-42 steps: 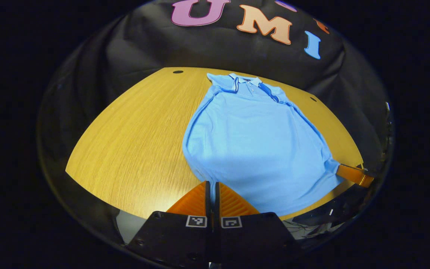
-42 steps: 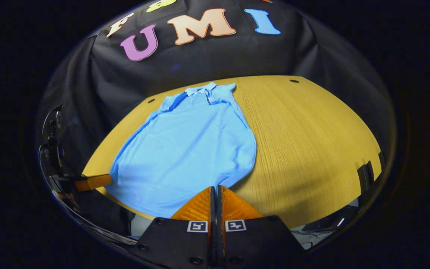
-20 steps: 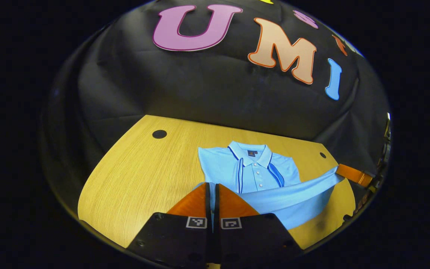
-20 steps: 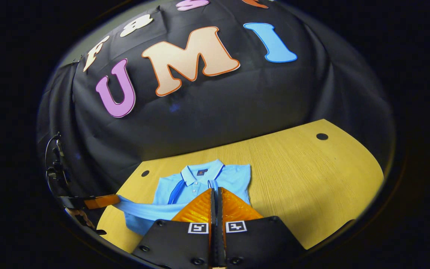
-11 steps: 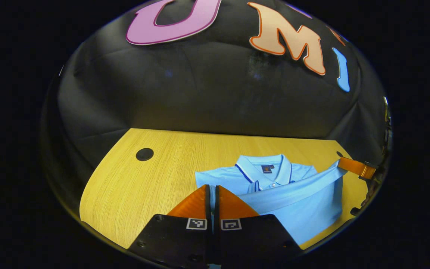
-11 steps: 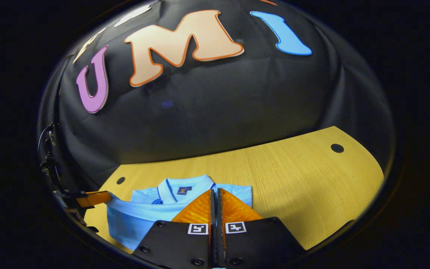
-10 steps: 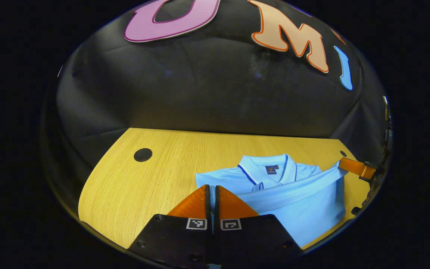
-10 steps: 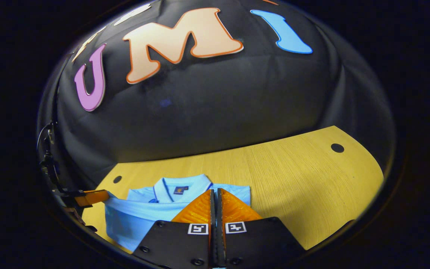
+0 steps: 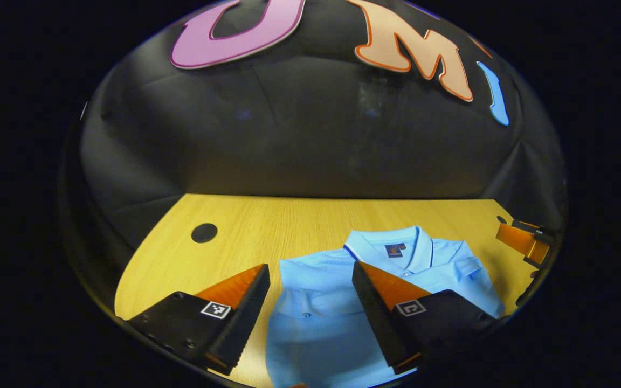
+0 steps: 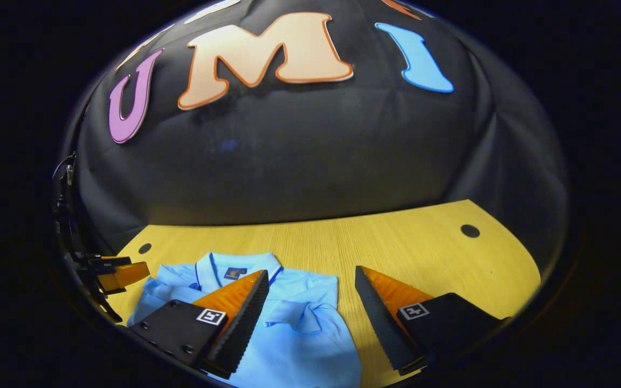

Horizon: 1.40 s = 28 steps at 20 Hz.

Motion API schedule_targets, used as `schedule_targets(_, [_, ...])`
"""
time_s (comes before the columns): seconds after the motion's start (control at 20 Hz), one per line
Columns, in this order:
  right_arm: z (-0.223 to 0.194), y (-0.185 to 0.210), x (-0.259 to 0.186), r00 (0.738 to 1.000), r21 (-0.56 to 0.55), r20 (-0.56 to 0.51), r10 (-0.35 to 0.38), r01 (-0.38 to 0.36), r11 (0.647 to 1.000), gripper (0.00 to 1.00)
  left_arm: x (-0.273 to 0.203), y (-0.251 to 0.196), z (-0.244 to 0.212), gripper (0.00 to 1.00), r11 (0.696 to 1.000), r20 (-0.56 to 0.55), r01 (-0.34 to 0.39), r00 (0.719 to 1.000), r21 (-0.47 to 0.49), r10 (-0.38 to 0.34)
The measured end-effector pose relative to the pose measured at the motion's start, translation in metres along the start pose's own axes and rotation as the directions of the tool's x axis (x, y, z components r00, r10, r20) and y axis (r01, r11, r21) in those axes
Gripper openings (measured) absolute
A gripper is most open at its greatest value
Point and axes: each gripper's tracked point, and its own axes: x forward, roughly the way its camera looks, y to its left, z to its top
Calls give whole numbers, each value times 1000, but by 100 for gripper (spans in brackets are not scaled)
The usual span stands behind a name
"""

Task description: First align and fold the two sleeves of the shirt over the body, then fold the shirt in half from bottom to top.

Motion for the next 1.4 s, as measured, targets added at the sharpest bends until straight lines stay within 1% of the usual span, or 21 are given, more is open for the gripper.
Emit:
schedule_targets(0.15, [30,2,-51,995,-27,97,14,-12,1000,98,-49,-6,36,95,1000,121,-5,993,-13,6])
schedule_targets(0.3, [53,7,-104,983,-62,178,43,-32,998,97,-103,-10,53,95,1000,203,-7,979,-6,8])
schedule_targets(0.55, [78,11,-184,956,-87,286,69,-46,995,97,-181,-24,62,95,1000,283,-1,959,-9,4])
schedule_targets(0.65, [78,16,-217,945,-104,316,85,-54,993,97,-211,-30,61,94,1000,305,3,952,-2,-2])
schedule_targets(0.75, [71,24,-244,940,-109,324,104,-72,991,97,-236,-32,57,94,1000,317,-1,949,3,0])
schedule_targets(0.8, [67,26,-254,940,-109,322,110,-79,991,93,-246,-33,55,94,1000,321,-7,947,6,4])
schedule_targets(0.85, [63,29,-262,940,-109,320,117,-87,990,97,-257,-32,55,94,1000,329,-12,944,12,8])
schedule_targets(0.9, [59,32,-269,942,-111,311,127,-96,989,97,-265,-33,55,94,1000,335,-15,942,16,9])
schedule_targets(0.95, [56,34,-275,944,-112,303,134,-105,988,93,-272,-33,56,94,1000,344,-14,939,19,7])
schedule_targets(1.0, [56,36,-280,943,-111,304,138,-108,988,93,-278,-32,56,94,1000,347,-16,938,21,8])
schedule_targets(1.05, [58,37,-283,940,-108,312,138,-109,988,97,-282,-30,57,94,1000,350,-19,937,19,11])
schedule_targets(1.25, [65,43,-294,933,-88,332,140,-118,989,97,-292,-24,59,94,1000,356,-27,934,2,24])
schedule_targets(1.4, [72,41,-298,925,-88,358,126,-101,991,98,-295,-20,57,94,999,360,-31,933,-3,31])
